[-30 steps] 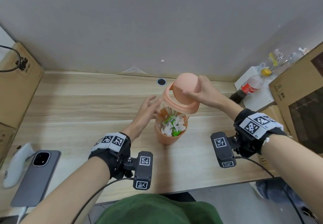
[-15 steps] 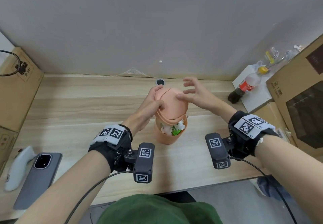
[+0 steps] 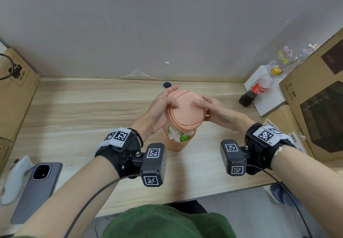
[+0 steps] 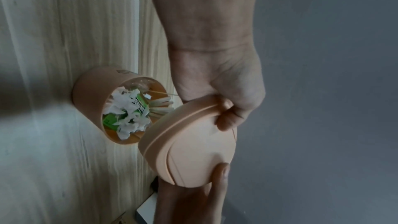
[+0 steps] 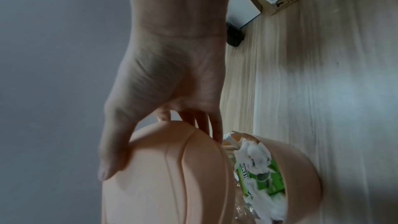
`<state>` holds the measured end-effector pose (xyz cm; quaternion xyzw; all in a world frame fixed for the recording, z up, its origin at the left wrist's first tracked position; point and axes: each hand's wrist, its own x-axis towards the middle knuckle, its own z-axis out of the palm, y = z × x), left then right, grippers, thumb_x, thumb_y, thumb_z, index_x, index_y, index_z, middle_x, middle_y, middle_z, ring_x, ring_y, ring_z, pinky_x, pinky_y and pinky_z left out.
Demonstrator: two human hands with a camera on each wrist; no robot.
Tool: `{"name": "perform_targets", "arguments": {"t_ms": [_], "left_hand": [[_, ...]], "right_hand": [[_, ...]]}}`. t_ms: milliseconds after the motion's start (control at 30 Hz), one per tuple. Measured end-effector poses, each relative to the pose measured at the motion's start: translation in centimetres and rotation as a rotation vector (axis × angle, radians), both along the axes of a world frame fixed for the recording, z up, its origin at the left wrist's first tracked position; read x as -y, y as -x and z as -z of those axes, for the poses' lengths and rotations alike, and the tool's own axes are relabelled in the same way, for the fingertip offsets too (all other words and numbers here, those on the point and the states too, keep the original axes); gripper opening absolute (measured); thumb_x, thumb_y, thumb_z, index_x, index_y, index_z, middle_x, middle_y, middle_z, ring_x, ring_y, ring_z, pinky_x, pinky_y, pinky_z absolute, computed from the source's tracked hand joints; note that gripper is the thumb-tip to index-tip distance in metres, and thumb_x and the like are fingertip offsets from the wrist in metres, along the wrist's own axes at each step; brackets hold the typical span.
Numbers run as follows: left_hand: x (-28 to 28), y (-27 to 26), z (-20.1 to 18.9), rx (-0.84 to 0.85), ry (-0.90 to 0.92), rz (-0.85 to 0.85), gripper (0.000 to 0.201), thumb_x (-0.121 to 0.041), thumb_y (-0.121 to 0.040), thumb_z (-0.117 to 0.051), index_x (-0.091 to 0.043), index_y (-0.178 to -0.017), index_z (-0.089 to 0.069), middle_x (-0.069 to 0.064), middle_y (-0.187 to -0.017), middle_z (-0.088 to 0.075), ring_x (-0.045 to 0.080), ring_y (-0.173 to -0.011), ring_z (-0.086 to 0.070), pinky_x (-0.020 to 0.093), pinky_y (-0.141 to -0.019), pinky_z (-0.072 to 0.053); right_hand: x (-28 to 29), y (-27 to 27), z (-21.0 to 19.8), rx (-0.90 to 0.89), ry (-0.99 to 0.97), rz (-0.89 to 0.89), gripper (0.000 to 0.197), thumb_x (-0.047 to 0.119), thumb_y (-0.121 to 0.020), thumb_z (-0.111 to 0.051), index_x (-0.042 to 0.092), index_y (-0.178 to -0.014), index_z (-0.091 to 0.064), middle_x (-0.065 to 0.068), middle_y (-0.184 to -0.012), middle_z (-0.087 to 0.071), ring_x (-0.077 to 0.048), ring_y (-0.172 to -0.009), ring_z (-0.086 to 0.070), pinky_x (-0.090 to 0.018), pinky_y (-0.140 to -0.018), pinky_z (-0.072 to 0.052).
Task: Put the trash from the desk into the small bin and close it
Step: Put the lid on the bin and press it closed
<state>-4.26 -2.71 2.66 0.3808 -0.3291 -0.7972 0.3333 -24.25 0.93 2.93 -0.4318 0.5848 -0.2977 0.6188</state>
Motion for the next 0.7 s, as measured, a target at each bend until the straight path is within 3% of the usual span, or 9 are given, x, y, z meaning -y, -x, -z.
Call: {"name": "perform_targets", "arguments": {"t_ms": [100, 233, 367, 433, 533, 700], "left_hand": [[0.4, 0.0, 0.7, 0.070, 0.008, -0.054, 0.053, -0.002, -0.084, -0.047, -0.017, -0.135, -0.046, 0.009, -0.109, -0.056, 0.019, -0.089, -0.053, 0.029, -0.073, -0.046], [0.8, -1.5, 3.9, 0.447, 0.089, -0.115, 0.035, -0.015, -0.094, -0.050, -0.022, -0.128, -0.050, 0.010, -0.119, -0.059, 0.013, -0.089, -0.053, 0.029, -0.078, -0.045], [-0.2, -3.1, 7.0, 0.649, 0.024, 0.070, 0.039, -0.017, -0.089, -0.066, -0.021, -0.125, -0.051, 0.006, -0.126, -0.053, 0.016, -0.105, -0.053, 0.032, -0.081, -0.047], [-1.0, -3.6, 8.0, 0.677, 0.007, 0.169, 0.047, -0.016, -0.085, -0.072, -0.023, -0.126, -0.049, 0.002, -0.126, -0.047, 0.018, -0.108, -0.055, 0.036, -0.084, -0.051], [-1.7, -3.6, 8.7, 0.644, -0.003, 0.244, 0.054, -0.013, -0.085, -0.070, -0.025, -0.134, -0.048, -0.003, -0.114, -0.055, 0.015, -0.094, -0.062, 0.040, -0.090, -0.055], [-1.2, -3.1, 8.5, 0.637, 0.056, 0.269, 0.049, -0.026, -0.095, -0.061, -0.030, -0.141, -0.043, -0.009, -0.114, -0.057, 0.014, -0.093, -0.062, 0.040, -0.088, -0.054]], "right_hand": [[0.6, 0.9, -0.6, -0.115, 0.034, 0.093, 0.059, 0.047, -0.080, -0.066, 0.019, -0.128, -0.048, -0.007, -0.121, -0.060, -0.018, -0.104, -0.063, -0.034, -0.082, -0.055], [0.9, 2.9, -0.1, -0.148, -0.021, 0.256, 0.058, 0.056, -0.084, -0.058, 0.020, -0.128, -0.049, -0.007, -0.126, -0.058, -0.024, -0.111, -0.060, -0.040, -0.087, -0.054], [0.3, 3.4, 2.0, -0.186, -0.152, 0.289, 0.063, 0.065, -0.082, -0.052, 0.020, -0.127, -0.052, -0.008, -0.119, -0.063, -0.026, -0.107, -0.062, -0.039, -0.082, -0.054], [0.3, 3.1, 3.0, -0.155, -0.201, 0.307, 0.060, 0.064, -0.085, -0.048, 0.019, -0.124, -0.053, -0.007, -0.114, -0.064, -0.025, -0.105, -0.062, -0.042, -0.085, -0.053], [0.4, 2.5, 3.9, -0.088, -0.232, 0.343, 0.050, 0.060, -0.089, -0.044, 0.022, -0.121, -0.052, -0.005, -0.110, -0.063, -0.023, -0.098, -0.062, -0.043, -0.084, -0.053], [1.5, 1.9, 4.7, -0.035, -0.246, 0.331, 0.042, 0.059, -0.089, -0.043, 0.026, -0.111, -0.057, -0.005, -0.108, -0.065, -0.023, -0.095, -0.063, -0.042, -0.080, -0.053]]}}
